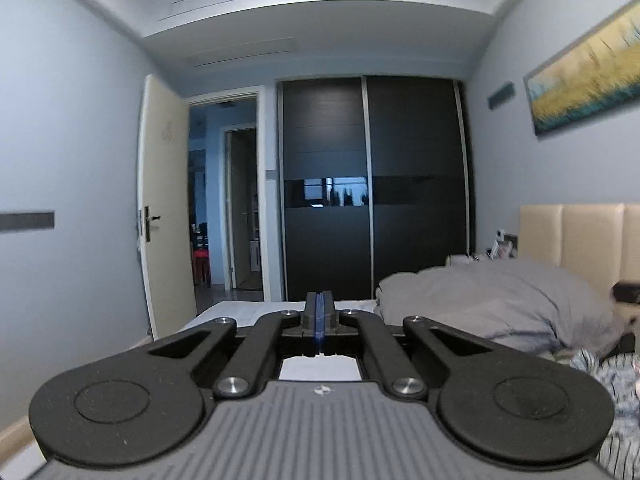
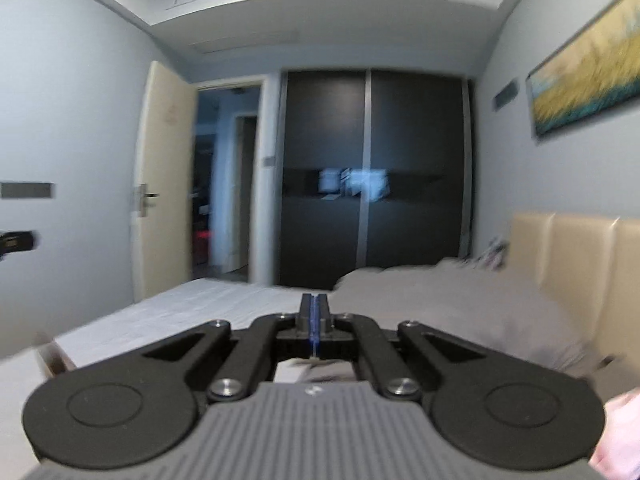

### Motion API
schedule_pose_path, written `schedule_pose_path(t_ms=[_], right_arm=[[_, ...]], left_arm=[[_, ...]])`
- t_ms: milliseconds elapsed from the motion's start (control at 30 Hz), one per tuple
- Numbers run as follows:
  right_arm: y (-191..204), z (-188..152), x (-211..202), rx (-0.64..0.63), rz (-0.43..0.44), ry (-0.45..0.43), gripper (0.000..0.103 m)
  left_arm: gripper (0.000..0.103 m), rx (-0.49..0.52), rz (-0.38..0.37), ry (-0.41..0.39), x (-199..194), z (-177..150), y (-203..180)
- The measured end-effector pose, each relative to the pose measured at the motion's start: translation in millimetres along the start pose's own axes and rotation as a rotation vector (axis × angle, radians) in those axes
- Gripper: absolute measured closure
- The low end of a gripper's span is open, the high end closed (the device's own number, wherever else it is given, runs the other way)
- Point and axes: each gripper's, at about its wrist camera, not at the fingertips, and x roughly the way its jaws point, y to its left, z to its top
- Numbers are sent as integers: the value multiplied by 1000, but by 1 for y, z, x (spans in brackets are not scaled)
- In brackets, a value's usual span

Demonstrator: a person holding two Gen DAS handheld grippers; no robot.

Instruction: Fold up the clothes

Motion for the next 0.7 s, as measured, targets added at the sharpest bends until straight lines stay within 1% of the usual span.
schedule_pose_path(t_ms=[67, 200, 333, 367, 400, 433, 500, 533, 567, 667, 700], right_arm=[[12, -21, -3, 11, 54, 49, 98], [34, -76, 4, 28, 124, 172, 97], [50, -132, 13, 40, 151, 273, 96], [53, -146, 16, 42, 157, 298, 95], [56, -160, 19, 42, 162, 326, 94], [59, -174, 23, 39, 164, 355, 90], [65, -200, 29, 26, 166, 396, 77], [67, -212, 32, 18, 171, 408, 66], [68, -224, 35, 9, 177, 416, 63], [75, -255, 44, -13, 199, 447, 63], [76, -264, 47, -21, 203, 452, 63]], left_arm=[[103, 28, -14, 30, -2, -2, -5], [103, 60, -38, 130, 7, -37, -12], [103, 83, -65, 231, 8, -92, -14], [102, 90, -71, 254, 8, -108, -14], [98, 97, -76, 277, 7, -125, -14], [94, 103, -82, 299, 6, -141, -14], [91, 117, -92, 345, 4, -173, -14], [90, 123, -98, 367, 3, -190, -14], [89, 130, -103, 390, 2, -206, -14], [84, 118, -126, 456, -5, -254, -18], [80, 121, -142, 475, -9, -268, -20]])
